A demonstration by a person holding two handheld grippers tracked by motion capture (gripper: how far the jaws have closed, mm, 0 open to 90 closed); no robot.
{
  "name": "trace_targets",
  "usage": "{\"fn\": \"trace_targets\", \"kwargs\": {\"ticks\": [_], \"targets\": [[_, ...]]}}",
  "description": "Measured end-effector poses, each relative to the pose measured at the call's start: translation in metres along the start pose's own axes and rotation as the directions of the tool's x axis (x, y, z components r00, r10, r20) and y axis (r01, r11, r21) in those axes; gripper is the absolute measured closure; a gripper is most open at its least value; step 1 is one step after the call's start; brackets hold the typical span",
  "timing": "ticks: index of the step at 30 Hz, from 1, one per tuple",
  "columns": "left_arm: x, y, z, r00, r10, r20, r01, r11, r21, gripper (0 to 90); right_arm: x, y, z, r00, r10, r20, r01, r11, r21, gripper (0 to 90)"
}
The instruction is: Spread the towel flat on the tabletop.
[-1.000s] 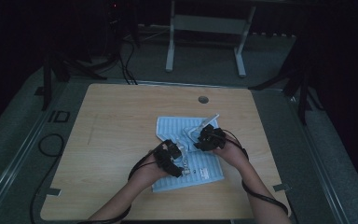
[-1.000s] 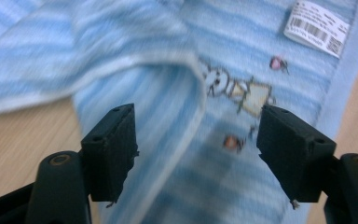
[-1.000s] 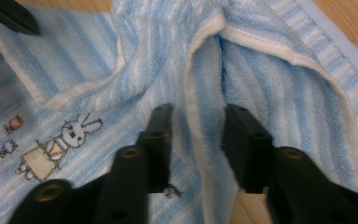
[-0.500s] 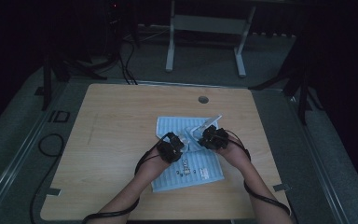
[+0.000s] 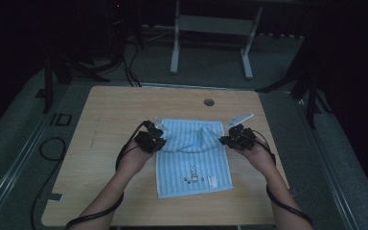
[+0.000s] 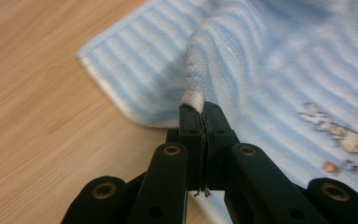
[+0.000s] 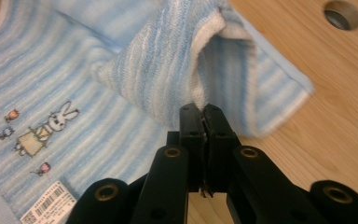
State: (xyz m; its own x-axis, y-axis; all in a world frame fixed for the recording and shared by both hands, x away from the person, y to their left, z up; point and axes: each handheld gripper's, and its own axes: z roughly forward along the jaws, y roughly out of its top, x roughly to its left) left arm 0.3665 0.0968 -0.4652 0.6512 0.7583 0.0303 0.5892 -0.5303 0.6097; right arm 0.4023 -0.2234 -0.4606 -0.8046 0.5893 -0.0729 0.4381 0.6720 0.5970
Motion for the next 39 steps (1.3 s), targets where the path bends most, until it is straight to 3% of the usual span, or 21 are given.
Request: {"fn": "trace_targets", "kwargs": {"ticks": [4,6,10,15,20,22,23,28,33,35,37,39], "targets": [[0.014,-0.003,0.004,0.9991,-0.037,-0.018,0.037,0.9993,0.000,87.8,-0.010,-0.012,-0.006,0.9990,0.045,0.007,-0.045,0.999,-0.001,87.7],[0.020,-0.003,0.010,0.9983,-0.056,-0.017,0.056,0.9984,0.011,87.8,-0.014,-0.019,-0.006,0.9974,0.071,-0.013,-0.071,0.997,0.000,87.7],[0.024,0.003,0.028,0.9978,-0.058,-0.030,0.059,0.9976,0.035,87.7,-0.017,-0.028,-0.001,0.9953,0.092,-0.029,-0.092,0.996,0.007,87.7],[0.030,0.010,0.052,0.9955,-0.074,-0.059,0.078,0.9948,0.067,87.4,-0.021,-0.034,0.016,0.9919,0.125,-0.027,-0.123,0.991,0.053,87.7],[0.034,0.011,0.071,0.9950,-0.087,-0.051,0.092,0.9876,0.127,86.6,-0.028,-0.038,0.033,0.9841,0.176,-0.027,-0.173,0.982,0.079,87.3],[0.037,0.009,0.073,0.9945,-0.092,-0.050,0.098,0.9843,0.146,80.5,-0.030,-0.040,0.037,0.9843,0.177,-0.005,-0.175,0.980,0.094,86.4],[0.038,0.008,0.073,0.9948,-0.093,-0.041,0.098,0.9833,0.153,74.1,-0.030,-0.041,0.039,0.9834,0.182,-0.003,-0.180,0.978,0.101,85.3],[0.043,-0.002,0.060,0.9941,-0.096,-0.051,0.103,0.9823,0.157,66.5,-0.035,-0.046,0.034,0.9802,0.198,0.010,-0.198,0.974,0.111,72.7],[0.044,-0.012,0.044,0.9946,-0.083,-0.063,0.092,0.9822,0.164,53.9,-0.034,-0.050,0.011,0.9835,0.180,0.017,-0.181,0.981,0.071,65.0],[0.038,-0.016,0.034,0.9965,-0.069,-0.047,0.075,0.9869,0.143,52.4,-0.028,-0.052,0.002,0.9863,0.165,-0.006,-0.164,0.985,0.052,61.9],[0.026,-0.020,0.022,0.9986,-0.049,0.017,0.047,0.9928,0.110,47.3,-0.018,-0.054,-0.004,0.9911,0.131,-0.020,-0.130,0.990,0.044,58.1],[0.010,-0.023,0.014,0.9989,0.003,0.047,-0.007,0.9951,0.099,45.7,-0.007,-0.057,-0.007,0.9934,0.108,-0.037,-0.107,0.993,0.042,56.1]]}}
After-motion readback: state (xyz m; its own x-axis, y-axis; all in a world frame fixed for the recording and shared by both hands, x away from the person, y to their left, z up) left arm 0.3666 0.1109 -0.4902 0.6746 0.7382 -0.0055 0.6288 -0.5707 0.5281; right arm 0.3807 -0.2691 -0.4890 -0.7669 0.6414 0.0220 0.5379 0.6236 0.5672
